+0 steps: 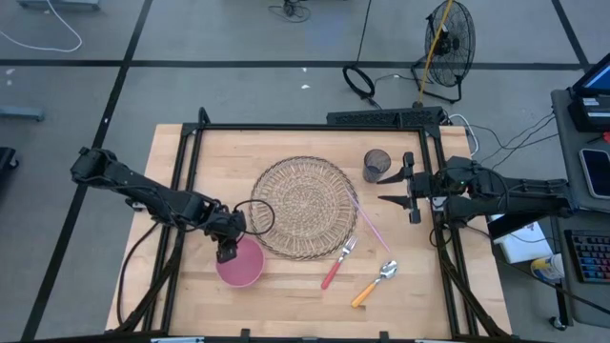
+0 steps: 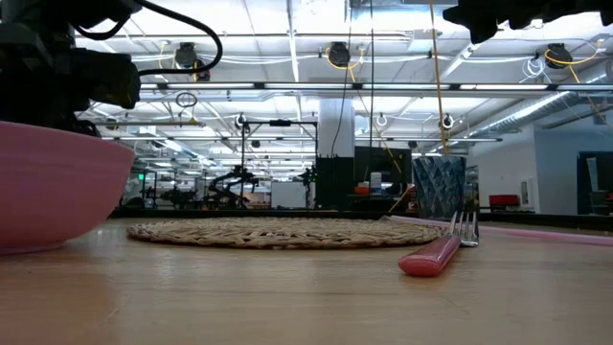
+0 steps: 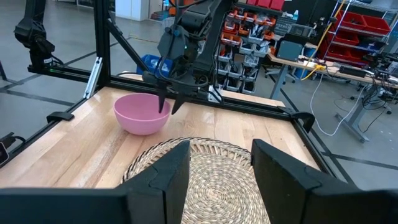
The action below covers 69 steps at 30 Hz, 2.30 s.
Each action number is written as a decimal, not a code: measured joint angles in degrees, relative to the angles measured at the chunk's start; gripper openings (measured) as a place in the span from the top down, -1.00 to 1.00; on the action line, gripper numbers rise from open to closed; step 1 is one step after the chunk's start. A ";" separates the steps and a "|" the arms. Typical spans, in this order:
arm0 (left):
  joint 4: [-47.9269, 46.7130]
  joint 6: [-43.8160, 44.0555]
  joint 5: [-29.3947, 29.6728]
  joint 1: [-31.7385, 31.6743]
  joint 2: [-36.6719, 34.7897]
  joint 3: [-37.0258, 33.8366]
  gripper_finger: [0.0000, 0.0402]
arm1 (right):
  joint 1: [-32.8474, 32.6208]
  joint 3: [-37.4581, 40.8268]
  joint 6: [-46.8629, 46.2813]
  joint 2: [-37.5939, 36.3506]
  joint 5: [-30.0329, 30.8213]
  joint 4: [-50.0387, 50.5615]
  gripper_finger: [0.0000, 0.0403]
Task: Pick & Place Utensil
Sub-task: Put the pink bowl on the left side of the brown mat
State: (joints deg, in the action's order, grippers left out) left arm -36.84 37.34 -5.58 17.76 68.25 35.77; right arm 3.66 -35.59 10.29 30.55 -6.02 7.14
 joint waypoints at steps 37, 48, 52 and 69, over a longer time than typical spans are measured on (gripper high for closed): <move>-0.03 -0.29 -0.94 0.00 0.00 -0.07 0.95 | 0.01 0.00 0.45 0.01 0.00 0.01 0.21; 0.00 -0.14 -2.30 -0.07 0.00 -0.07 0.79 | 0.00 0.00 0.46 0.01 0.00 0.00 0.21; 0.14 -0.62 -3.31 -0.11 0.00 -0.07 0.83 | 0.01 0.00 0.45 0.00 0.00 0.00 0.21; 0.52 -0.84 -3.63 -0.17 0.00 -0.04 0.83 | -0.01 0.00 0.45 0.02 0.00 0.01 0.21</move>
State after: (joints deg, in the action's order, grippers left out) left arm -36.32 36.50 -9.21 17.58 68.25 35.73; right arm 3.65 -35.59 10.74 30.56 -6.02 7.14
